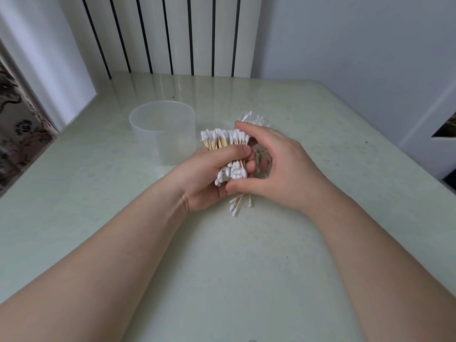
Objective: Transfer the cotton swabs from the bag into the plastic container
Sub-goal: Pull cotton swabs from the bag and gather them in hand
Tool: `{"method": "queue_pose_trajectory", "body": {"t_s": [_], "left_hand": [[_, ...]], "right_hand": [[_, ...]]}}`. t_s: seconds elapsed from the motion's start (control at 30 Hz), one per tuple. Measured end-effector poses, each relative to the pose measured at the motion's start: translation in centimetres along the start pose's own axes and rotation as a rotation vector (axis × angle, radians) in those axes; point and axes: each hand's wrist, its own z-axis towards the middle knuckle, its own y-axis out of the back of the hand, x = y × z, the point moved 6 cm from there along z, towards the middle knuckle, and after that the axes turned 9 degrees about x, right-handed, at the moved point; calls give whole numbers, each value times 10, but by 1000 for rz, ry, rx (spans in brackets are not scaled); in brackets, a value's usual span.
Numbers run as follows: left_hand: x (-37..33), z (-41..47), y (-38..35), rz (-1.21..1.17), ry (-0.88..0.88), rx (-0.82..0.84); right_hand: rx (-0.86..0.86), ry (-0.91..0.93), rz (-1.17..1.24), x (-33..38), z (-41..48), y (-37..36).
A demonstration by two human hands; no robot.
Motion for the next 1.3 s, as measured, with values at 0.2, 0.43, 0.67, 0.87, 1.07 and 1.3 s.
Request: {"method": "queue_pose_trajectory", "body": {"t_s": [0.2, 0.43, 0.67, 0.87, 1.07, 1.3], "left_hand": [[-1, 1, 0, 76, -27, 1], [0, 3, 0, 204, -52, -59], [0, 1, -3, 245, -96, -43], [1, 3, -2, 268, -67, -30], [0, 1, 3, 259, -55, -70], [-4, -2, 2, 233, -53, -104]], "right_hand": [[11, -26, -7, -2, 0, 2], [-75, 37, -22, -2, 3, 0], [46, 69, -40, 1, 3, -9], [-74, 120, 13, 1, 5, -5], [103, 17, -52, -4, 2, -8], [28, -25, -27, -3, 2, -3]]}}
